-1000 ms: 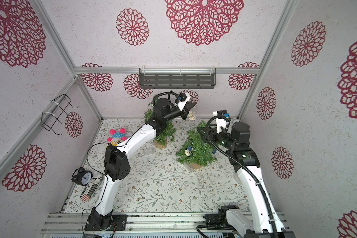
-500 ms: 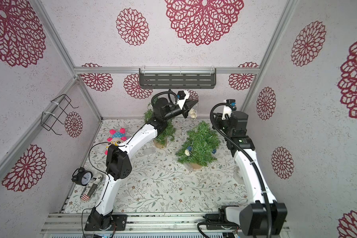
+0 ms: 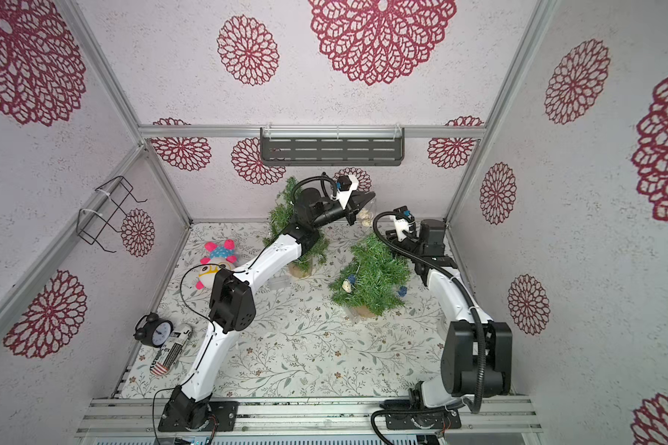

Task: Wrap string light around the christmas tree
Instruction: Wrap the light string around the Christmas tree.

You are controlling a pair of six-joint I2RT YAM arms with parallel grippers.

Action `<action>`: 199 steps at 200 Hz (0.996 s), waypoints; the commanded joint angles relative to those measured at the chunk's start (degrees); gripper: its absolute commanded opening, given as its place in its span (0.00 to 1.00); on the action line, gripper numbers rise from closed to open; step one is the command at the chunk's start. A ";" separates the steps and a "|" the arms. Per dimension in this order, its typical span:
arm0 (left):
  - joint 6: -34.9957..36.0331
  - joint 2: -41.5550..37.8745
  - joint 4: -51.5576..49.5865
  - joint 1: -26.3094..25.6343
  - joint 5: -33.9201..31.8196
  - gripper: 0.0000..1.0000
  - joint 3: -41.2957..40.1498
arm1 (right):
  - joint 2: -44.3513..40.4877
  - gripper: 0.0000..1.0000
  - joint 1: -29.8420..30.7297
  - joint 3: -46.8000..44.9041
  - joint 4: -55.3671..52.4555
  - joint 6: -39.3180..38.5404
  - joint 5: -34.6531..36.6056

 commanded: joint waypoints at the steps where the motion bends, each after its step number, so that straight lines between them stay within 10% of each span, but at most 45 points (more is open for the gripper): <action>1: -0.66 1.54 1.89 -0.41 0.35 0.00 2.47 | 3.60 0.58 -0.31 3.16 -0.40 -7.70 -11.70; 136: -0.22 9.15 8.60 0.60 -2.55 0.00 8.18 | 16.77 0.67 -2.80 7.26 13.59 -1.37 -27.54; 199: -2.40 11.38 10.88 -0.05 -3.79 0.00 9.66 | 20.99 0.67 -2.91 3.88 47.41 23.32 -24.53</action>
